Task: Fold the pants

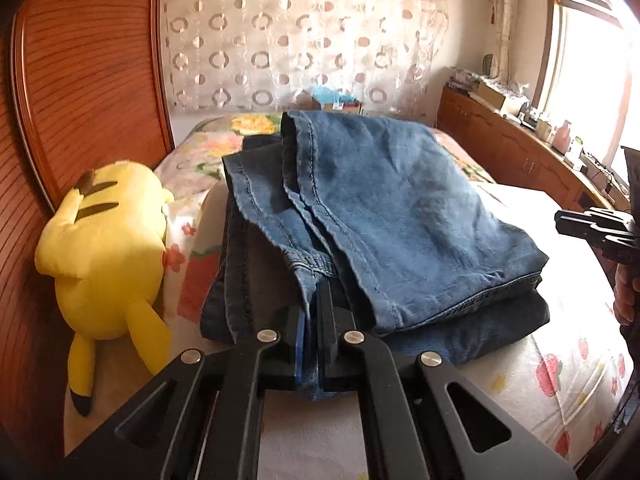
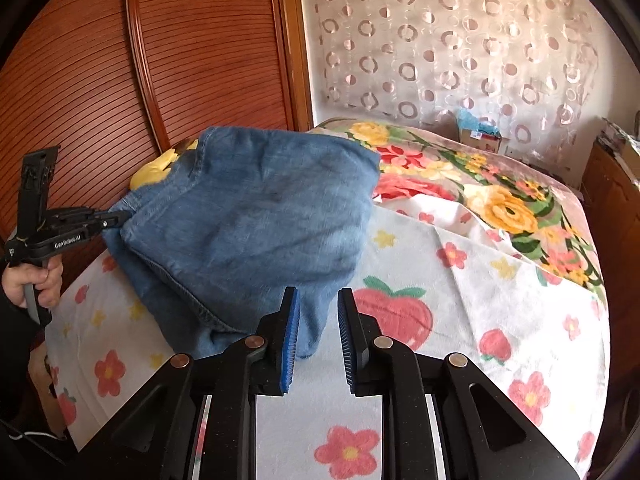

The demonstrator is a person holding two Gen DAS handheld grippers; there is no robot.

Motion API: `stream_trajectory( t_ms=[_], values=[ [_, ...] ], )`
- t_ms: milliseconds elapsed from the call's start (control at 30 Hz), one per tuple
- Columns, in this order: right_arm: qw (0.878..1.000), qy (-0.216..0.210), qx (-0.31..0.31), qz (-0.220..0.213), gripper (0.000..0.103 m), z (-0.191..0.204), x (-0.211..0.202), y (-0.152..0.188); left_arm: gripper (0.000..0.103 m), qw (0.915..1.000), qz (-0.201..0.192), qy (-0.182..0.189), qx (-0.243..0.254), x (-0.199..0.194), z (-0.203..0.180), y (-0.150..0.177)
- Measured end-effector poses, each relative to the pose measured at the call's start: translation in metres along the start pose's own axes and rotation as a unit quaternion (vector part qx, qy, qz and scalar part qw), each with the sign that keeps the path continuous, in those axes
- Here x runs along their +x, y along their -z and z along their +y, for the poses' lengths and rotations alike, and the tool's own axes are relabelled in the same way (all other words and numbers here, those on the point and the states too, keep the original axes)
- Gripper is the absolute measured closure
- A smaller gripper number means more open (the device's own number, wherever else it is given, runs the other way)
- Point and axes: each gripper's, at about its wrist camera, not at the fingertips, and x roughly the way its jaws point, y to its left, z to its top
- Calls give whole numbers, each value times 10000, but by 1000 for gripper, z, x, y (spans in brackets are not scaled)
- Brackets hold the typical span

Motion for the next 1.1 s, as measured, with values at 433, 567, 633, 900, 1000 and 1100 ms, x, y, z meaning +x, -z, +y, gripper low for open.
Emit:
stream_trajectory(
  t_ms=[433, 567, 633, 900, 1000, 1100],
  values=[
    [9999, -4, -75, 104, 83, 4, 11, 7, 61, 9996, -152, -189, 126, -11, -13, -3],
    [9999, -1, -43, 132, 83, 1, 11, 8, 61, 9993, -281, -179, 159, -18, -18, -1],
    [9999, 8, -31, 143, 83, 0, 11, 8, 61, 9996, -208, -22, 214, -15, -23, 0],
    [9999, 43, 48, 141, 83, -5, 12, 9, 69, 9985, 507, 117, 151, 26, -28, 13],
    [9999, 73, 68, 140, 83, -9, 13, 10, 95, 9990, 269, 290, 207, 17, -33, 14],
    [9998, 79, 123, 166, 83, -14, 16, 11, 98, 9996, -212, 157, 75, -11, -27, 6]
  ],
)
